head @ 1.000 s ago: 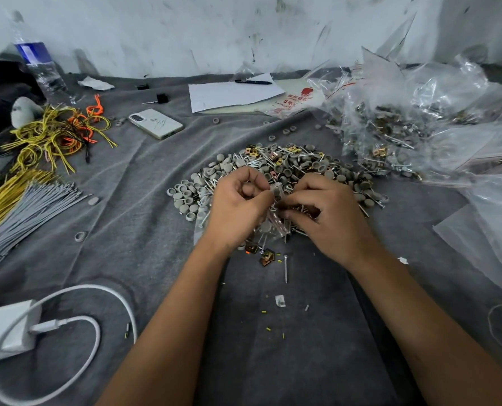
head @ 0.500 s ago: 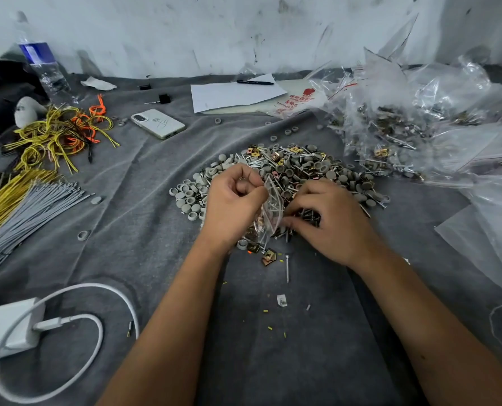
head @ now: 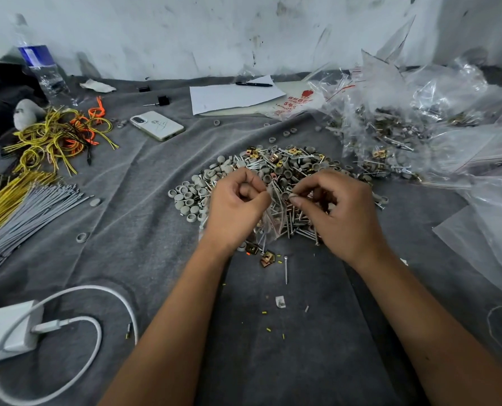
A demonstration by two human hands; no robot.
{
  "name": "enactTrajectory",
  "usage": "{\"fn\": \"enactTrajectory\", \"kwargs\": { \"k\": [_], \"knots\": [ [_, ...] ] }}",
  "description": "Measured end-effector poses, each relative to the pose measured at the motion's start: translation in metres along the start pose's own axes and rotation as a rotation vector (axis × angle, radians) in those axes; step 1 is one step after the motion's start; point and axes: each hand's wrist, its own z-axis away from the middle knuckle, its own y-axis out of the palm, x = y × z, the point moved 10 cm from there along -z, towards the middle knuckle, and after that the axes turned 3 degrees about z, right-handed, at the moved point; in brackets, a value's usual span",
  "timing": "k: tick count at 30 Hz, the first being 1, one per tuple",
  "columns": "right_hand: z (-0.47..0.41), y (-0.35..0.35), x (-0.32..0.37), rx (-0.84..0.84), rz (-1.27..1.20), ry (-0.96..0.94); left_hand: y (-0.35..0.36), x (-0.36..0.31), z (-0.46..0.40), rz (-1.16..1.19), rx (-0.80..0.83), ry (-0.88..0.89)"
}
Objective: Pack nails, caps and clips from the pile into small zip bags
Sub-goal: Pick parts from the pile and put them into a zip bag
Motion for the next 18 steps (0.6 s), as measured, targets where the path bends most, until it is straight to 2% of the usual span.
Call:
{"fn": "enactTrajectory", "kwargs": {
  "k": [4, 11, 16, 18],
  "knots": [
    [0.002, 0.007, 0.018, 0.042, 0.026, -0.113, 0.007, -0.005, 0.001, -0.053, 0.034, 0.022],
    [0.002, 0.014, 0.012, 0.067, 0.072, -0.082, 0.017, -0.005, 0.003, 0.008, 0.057, 0.008],
    [0.004, 0.015, 0.007, 0.081, -0.032, -0.027, 0.016, -0.004, 0.005, 0.088, -0.009, 0.015],
    [0.001, 0.007, 0.002, 0.019, -0.078, 0.015, 0.015, -0.004, 0.006, 0.087, -0.027, 0.019]
  ]
}}
